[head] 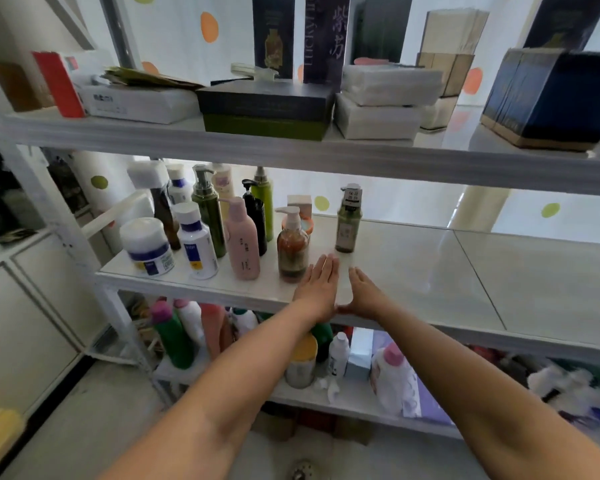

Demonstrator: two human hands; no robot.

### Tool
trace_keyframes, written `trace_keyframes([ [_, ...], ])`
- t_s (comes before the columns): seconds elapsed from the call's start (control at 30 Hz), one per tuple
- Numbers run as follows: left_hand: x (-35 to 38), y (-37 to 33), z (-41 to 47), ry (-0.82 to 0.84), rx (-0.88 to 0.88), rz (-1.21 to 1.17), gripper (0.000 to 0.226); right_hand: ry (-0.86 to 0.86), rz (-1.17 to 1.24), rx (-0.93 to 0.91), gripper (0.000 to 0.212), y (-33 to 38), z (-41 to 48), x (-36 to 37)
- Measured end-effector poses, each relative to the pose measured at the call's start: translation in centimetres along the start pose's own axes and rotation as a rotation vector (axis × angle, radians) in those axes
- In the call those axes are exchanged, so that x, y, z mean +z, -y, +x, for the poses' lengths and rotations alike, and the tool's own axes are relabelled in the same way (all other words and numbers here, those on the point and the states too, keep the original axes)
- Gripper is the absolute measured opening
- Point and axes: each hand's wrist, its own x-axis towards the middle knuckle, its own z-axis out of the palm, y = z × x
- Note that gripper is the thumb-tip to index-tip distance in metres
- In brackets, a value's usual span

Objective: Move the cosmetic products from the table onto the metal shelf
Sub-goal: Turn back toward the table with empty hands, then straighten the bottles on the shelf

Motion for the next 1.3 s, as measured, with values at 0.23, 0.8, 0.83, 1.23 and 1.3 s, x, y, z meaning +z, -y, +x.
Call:
trace_keyframes([
  [0.23,0.6,4.4,-8.9,-0.012,-0.153,-0.030,0.087,0.126,-0.128,-0.133,0.109,6.1,-1.4,4.9],
  [0.8,2.7,28.4,-48.3,-0.148,-1.094,-0.168,0.093,0.436,-0.282,-0.895,0.109,44.2,-12.1,25.2],
  [0.83,2.9,29.2,-50.7,-0.154,-1.140,-0.175,0.094,0.452,-0.292,-0.936,0.110,46.3,-13.4,26.7],
  [1.23,5.7,33.6,-70.1,-0.249,-1.502,-0.113,0.099,0.614,-0.342,-1.255,0.108,61.5,-25.2,36.2],
  [1.3,6.2,33.7,-71.3,-0.239,-1.519,-0.123,0.099,0.648,-0.339,-1.276,0.111,62.4,-25.8,37.0],
])
